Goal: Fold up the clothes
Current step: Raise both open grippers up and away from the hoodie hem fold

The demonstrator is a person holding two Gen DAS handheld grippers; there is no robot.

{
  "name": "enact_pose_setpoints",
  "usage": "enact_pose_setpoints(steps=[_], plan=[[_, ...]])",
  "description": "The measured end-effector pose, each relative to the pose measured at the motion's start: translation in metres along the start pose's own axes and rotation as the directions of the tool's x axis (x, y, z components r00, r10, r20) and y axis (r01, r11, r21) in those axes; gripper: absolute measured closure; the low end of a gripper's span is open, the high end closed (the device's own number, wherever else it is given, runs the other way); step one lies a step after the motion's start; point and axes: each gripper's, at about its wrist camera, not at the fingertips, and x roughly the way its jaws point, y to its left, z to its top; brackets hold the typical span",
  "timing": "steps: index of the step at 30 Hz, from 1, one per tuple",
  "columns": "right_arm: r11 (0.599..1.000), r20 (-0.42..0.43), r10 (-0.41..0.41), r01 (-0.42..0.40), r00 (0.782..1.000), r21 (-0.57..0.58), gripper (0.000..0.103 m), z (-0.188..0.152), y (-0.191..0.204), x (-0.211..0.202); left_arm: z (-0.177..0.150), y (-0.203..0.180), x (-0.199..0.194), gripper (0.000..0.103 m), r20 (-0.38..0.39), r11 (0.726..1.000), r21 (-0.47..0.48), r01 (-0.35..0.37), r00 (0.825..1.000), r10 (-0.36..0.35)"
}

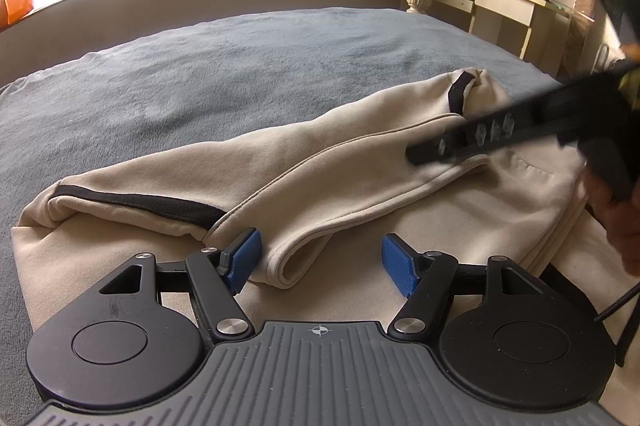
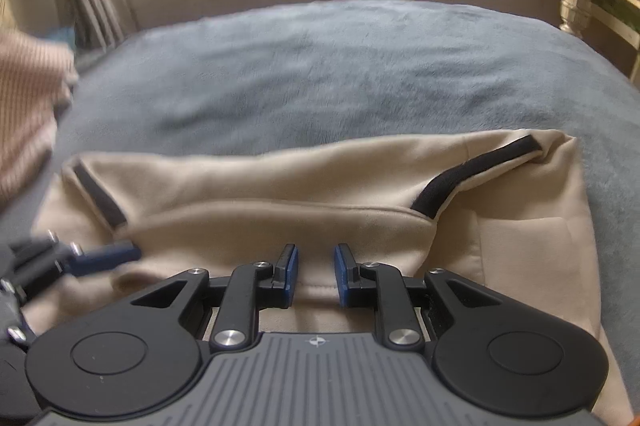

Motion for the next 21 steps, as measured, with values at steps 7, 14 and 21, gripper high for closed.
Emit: enact_pose_setpoints(steps=[7,14,21], plan=[[0.998,-0.028,-0.056,0.056,0.998,-0.018,0.083,-0.007,-0.012,0.01,0.0,-0.001,0.001,0.035,-0.004,1.0,0.005,-0.006,1.0,0.006],[0.998,-0.047,-0.052,0.054,0.998,0.031,0.082,0.0,-0.016,0.005,0.001,-0.002,0.0,0.034,-0.007,1.0,0.02,-0.009,1.0,0.009],[0.991,-0.034,-0.019,0.023,0.999,0.135,0.081,0.0,-0.025,-0.017,0.002,0.004,-0.009,0.026,-0.01,1.0,-0.007,-0.011,1.0,0.011]])
